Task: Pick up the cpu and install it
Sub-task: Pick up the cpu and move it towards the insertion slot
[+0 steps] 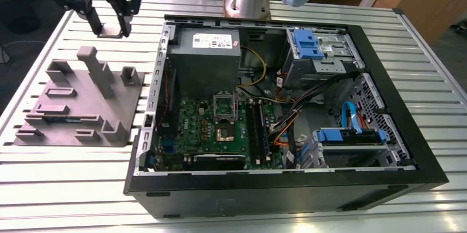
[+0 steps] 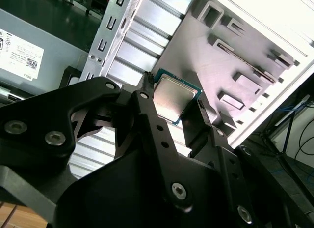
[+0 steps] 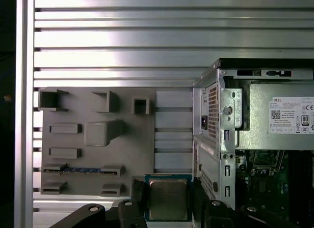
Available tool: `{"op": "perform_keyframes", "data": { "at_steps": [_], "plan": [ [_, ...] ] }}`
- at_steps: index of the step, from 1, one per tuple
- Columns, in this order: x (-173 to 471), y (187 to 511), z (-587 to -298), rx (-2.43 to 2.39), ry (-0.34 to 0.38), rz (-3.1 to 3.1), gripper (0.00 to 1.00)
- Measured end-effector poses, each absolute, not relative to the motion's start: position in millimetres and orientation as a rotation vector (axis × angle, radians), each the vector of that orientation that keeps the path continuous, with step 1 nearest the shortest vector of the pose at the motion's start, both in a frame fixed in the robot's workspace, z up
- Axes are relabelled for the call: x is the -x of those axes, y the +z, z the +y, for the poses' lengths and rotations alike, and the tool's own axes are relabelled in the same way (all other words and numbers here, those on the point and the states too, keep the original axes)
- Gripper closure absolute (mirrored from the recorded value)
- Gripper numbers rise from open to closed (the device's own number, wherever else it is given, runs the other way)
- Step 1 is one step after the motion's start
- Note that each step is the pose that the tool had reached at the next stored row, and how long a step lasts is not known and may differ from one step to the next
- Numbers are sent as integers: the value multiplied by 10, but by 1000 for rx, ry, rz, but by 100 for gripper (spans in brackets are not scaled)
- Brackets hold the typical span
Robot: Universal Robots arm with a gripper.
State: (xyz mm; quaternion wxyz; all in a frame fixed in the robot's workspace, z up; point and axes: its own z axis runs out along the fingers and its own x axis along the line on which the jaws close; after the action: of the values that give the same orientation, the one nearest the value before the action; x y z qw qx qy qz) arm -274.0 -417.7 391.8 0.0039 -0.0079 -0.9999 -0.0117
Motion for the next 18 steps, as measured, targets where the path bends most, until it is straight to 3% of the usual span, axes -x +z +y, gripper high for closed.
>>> {"op": "perform_keyframes", "data": {
  "at_steps": [18],
  "plan": [
    [2605,3918,-4177,25,-37,-3133,53]
  ]
}}
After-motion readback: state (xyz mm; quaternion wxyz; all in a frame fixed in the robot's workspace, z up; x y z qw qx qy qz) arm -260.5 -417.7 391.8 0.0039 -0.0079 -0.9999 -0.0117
